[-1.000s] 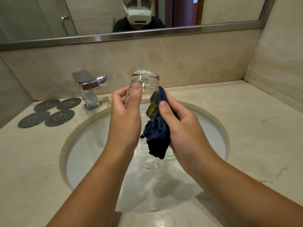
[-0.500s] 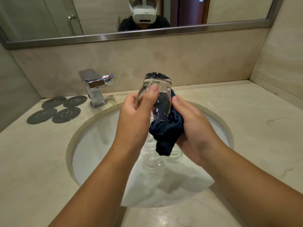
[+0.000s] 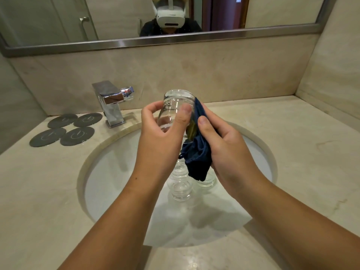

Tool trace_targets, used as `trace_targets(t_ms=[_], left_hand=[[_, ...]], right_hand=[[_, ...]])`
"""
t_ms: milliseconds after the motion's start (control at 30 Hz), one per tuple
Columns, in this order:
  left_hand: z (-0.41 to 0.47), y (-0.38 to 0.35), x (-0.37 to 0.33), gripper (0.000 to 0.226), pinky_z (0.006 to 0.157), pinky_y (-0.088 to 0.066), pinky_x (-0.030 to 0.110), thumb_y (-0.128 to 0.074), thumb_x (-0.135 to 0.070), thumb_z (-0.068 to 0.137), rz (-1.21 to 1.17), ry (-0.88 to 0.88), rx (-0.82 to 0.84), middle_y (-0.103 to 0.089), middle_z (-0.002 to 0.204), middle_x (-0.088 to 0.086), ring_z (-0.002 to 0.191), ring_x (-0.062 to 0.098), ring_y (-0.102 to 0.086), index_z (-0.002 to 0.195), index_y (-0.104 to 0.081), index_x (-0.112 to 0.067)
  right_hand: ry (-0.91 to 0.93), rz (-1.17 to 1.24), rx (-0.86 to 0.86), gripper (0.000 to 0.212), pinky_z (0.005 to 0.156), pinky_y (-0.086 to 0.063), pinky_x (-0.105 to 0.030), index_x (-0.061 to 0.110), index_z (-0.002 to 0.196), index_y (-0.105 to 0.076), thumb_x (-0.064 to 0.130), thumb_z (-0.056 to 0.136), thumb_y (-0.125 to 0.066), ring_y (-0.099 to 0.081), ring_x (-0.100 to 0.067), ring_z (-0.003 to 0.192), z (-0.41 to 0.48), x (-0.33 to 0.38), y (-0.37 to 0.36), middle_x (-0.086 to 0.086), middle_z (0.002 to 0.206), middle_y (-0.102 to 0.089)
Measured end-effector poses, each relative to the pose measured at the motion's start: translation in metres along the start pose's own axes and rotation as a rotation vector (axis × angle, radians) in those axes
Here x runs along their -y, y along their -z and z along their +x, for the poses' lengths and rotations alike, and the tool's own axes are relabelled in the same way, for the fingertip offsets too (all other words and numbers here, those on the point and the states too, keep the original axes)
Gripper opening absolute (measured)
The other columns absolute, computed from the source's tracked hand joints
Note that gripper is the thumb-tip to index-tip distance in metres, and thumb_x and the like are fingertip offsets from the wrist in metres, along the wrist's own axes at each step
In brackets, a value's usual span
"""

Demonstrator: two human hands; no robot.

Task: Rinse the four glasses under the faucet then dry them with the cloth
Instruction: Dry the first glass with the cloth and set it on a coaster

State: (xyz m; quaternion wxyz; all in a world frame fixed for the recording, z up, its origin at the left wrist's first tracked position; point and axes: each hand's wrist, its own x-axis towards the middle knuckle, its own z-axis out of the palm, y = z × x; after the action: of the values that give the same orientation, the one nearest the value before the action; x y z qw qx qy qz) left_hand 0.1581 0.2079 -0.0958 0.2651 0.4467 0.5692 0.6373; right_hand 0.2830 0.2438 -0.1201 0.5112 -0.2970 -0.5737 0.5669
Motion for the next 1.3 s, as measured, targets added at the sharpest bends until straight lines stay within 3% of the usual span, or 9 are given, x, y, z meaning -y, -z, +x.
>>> trace_targets(t_ms=[167, 267, 400, 533, 667, 900, 1067, 1200, 1300], left_hand=[[0.001, -0.005, -0.003, 0.040, 0.065, -0.052, 0.015, -0.065, -0.051, 0.095, -0.215, 0.058, 0.015, -0.073, 0.074, -0.021, 0.069, -0.002, -0.066, 0.123, -0.061, -0.023], [0.003, -0.003, -0.003, 0.021, 0.066, -0.047, 0.008, -0.056, -0.048, 0.104, -0.134, 0.064, 0.014, -0.070, 0.072, -0.030, 0.069, -0.014, -0.063, 0.112, -0.064, -0.030], [0.006, 0.003, -0.005, 0.031, 0.084, -0.047, 0.024, -0.046, -0.063, 0.103, 0.016, 0.071, -0.005, -0.071, 0.085, -0.032, 0.087, -0.016, -0.063, 0.104, -0.067, -0.040], [0.002, 0.002, -0.002, 0.063, 0.112, -0.049, 0.040, -0.043, -0.074, 0.098, 0.062, 0.053, -0.029, -0.066, 0.121, -0.014, 0.126, 0.015, -0.064, 0.143, -0.059, -0.032], [-0.001, 0.001, -0.001, 0.082, 0.106, -0.052, 0.034, -0.055, -0.079, 0.084, 0.072, 0.050, 0.003, -0.065, 0.122, -0.021, 0.116, 0.004, -0.066, 0.155, -0.048, -0.038], [0.000, -0.003, -0.001, 0.044, 0.080, -0.048, 0.026, -0.057, -0.061, 0.087, -0.140, 0.058, 0.087, -0.073, 0.081, -0.025, 0.080, 0.000, -0.067, 0.118, -0.070, -0.032], [0.003, 0.000, 0.002, 0.062, 0.084, -0.053, 0.031, -0.065, -0.075, 0.082, -0.137, 0.077, 0.041, -0.078, 0.101, -0.012, 0.094, 0.009, -0.072, 0.124, -0.067, -0.029], [0.005, 0.001, 0.004, 0.058, 0.090, -0.055, 0.035, -0.054, -0.078, 0.088, -0.027, 0.061, -0.033, -0.077, 0.108, -0.009, 0.100, 0.009, -0.072, 0.121, -0.062, -0.031], [0.004, -0.001, 0.006, 0.048, 0.092, -0.054, 0.037, -0.047, -0.070, 0.101, -0.031, 0.053, -0.012, -0.075, 0.109, -0.010, 0.100, 0.009, -0.070, 0.122, -0.061, -0.030]], right_hand=[[-0.156, 0.211, 0.052, 0.034, 0.100, -0.056, -0.038, 0.022, 0.140, -0.067, 0.030, 0.113, -0.047, -0.073, -0.020, 0.117, 0.000, 0.008, 0.000, -0.002, 0.125, -0.078], [-0.162, 0.244, 0.055, 0.034, 0.092, -0.057, -0.032, 0.021, 0.139, -0.068, 0.028, 0.112, -0.048, -0.074, -0.016, 0.113, -0.001, 0.009, 0.000, -0.001, 0.124, -0.078], [-0.105, 0.169, -0.003, 0.035, 0.112, -0.051, -0.040, 0.024, 0.143, -0.066, 0.025, 0.110, -0.055, -0.070, -0.014, 0.124, 0.000, 0.005, -0.001, 0.005, 0.131, -0.075], [0.004, -0.040, -0.024, 0.037, 0.114, -0.047, -0.033, 0.032, 0.146, -0.064, 0.029, 0.109, -0.059, -0.065, 0.000, 0.125, -0.002, 0.003, -0.001, 0.019, 0.133, -0.072], [0.098, -0.198, -0.038, 0.038, 0.101, -0.050, -0.016, 0.038, 0.146, -0.062, 0.029, 0.110, -0.057, -0.067, 0.007, 0.114, -0.005, 0.005, 0.000, 0.028, 0.113, -0.074], [-0.029, 0.045, -0.038, 0.034, 0.114, -0.049, -0.047, 0.027, 0.141, -0.067, 0.028, 0.113, -0.048, -0.072, -0.015, 0.120, 0.001, 0.008, 0.002, 0.006, 0.125, -0.078], [-0.023, 0.055, -0.038, 0.035, 0.115, -0.049, -0.048, 0.027, 0.141, -0.067, 0.032, 0.109, -0.054, -0.070, -0.018, 0.123, 0.002, 0.004, 0.001, 0.004, 0.129, -0.076], [0.064, -0.049, -0.057, 0.041, 0.117, -0.047, -0.037, 0.028, 0.148, -0.062, 0.032, 0.107, -0.058, -0.063, -0.003, 0.130, -0.002, 0.005, -0.001, 0.014, 0.139, -0.070], [0.111, -0.125, -0.061, 0.040, 0.101, -0.053, -0.019, 0.031, 0.149, -0.060, 0.026, 0.110, -0.056, -0.068, 0.005, 0.115, -0.006, 0.009, -0.001, 0.022, 0.127, -0.073]])
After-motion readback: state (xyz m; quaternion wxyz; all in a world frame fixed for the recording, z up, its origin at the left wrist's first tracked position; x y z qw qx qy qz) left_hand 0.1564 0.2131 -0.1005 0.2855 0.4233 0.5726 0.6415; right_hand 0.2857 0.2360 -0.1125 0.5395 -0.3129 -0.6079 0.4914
